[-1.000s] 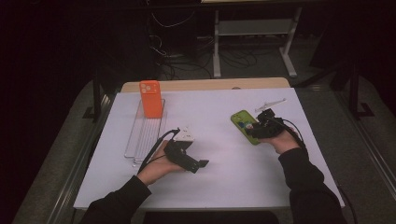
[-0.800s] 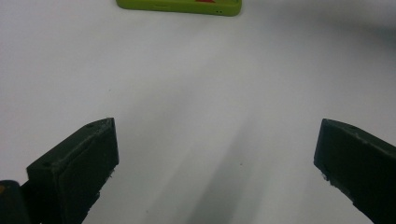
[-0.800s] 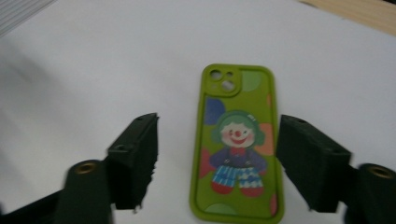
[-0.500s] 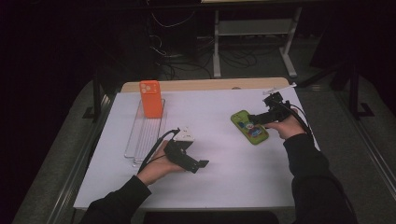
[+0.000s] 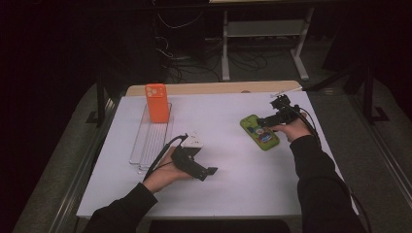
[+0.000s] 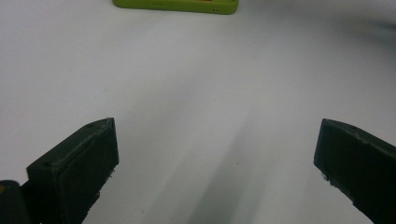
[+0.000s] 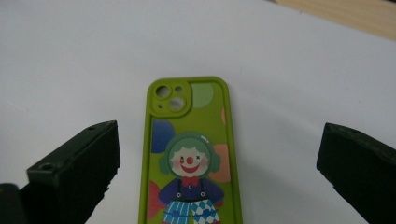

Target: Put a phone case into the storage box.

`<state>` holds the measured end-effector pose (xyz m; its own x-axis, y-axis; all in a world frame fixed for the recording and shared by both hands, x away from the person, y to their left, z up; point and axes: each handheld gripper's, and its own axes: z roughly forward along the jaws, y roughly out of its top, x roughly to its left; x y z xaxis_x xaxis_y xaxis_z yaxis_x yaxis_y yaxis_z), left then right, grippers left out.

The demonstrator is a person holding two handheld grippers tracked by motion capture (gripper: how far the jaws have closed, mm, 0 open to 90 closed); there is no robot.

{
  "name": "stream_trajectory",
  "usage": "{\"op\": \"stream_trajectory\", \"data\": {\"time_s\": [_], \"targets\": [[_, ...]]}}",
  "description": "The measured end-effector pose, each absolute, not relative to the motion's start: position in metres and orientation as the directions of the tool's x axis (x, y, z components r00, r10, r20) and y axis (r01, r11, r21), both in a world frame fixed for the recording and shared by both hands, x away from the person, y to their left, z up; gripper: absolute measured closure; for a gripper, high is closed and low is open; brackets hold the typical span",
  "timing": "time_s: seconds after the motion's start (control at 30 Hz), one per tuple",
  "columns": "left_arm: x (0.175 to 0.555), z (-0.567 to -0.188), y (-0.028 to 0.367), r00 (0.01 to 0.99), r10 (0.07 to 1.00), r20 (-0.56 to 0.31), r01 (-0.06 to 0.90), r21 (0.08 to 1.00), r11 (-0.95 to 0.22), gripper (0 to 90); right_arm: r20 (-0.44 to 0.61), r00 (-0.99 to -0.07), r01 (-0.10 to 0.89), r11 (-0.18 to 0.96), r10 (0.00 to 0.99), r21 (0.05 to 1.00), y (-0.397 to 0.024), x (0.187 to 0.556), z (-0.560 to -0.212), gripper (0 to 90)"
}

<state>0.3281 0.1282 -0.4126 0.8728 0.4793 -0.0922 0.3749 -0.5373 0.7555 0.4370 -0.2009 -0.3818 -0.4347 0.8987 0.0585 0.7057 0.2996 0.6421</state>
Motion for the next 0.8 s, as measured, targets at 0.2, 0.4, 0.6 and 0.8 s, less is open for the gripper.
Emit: {"op": "stream_trajectory", "data": {"time_s": [0.2,0.4,0.6,0.8], "targets": [[0.328,-0.412,0.129,0.873,0.480,-0.093,0.375,0.756,-0.536,0.0,0.043,-0.451,0.732,0.342,0.891,0.590,-0.194,0.441,-0.396,0.0],[0.328,-0.412,0.129,0.872,0.480,-0.096,0.377,0.757,-0.534,0.0,0.050,-0.463,0.760,0.368,0.885,0.535,-0.190,0.442,-0.410,0.0],[0.328,-0.413,0.128,0.872,0.480,-0.096,0.377,0.756,-0.535,0.0,0.046,-0.471,0.785,0.395,0.881,0.478,-0.184,0.440,-0.423,0.0],[0.328,-0.413,0.129,0.872,0.480,-0.096,0.378,0.755,-0.536,0.0,0.052,-0.494,0.796,0.427,0.868,0.430,-0.179,0.439,-0.431,4.1]]}}
